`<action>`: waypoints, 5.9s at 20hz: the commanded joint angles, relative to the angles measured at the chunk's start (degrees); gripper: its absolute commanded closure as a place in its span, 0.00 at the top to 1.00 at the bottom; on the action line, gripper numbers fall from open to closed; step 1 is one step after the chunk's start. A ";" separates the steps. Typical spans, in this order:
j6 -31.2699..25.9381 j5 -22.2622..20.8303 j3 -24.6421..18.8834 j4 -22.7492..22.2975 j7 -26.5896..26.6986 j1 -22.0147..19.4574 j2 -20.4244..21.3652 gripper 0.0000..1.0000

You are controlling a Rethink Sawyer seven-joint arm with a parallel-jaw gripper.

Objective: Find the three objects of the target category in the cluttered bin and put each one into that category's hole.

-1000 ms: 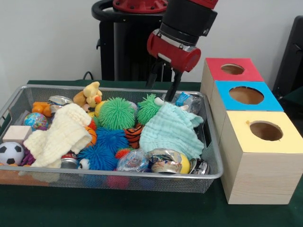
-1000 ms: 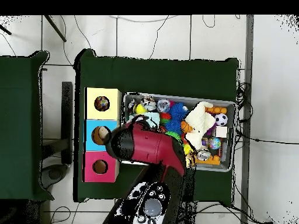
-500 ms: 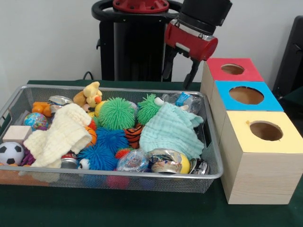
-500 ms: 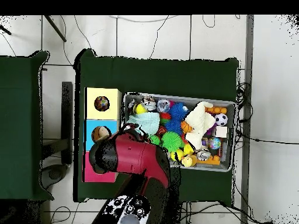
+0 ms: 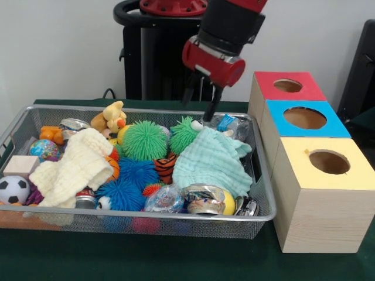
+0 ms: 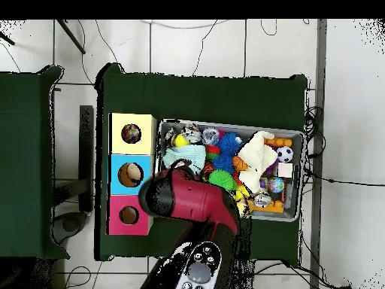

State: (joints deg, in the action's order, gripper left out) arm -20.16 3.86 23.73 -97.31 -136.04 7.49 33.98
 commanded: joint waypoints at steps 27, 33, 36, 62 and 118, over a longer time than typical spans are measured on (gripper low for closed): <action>5.44 3.01 -4.85 3.89 -7.52 0.21 -8.65 1.00; 7.25 3.10 -7.91 -0.02 -7.50 -1.43 -5.85 1.00; 8.24 3.25 -7.75 -1.60 -8.54 -0.79 -5.15 1.00; 18.72 5.68 -1.46 0.21 -10.32 4.34 -12.14 1.00; 34.87 14.22 25.04 0.55 -1.60 21.40 -33.53 1.00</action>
State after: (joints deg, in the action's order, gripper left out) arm 18.51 14.42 47.51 -97.91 -136.04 27.42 6.51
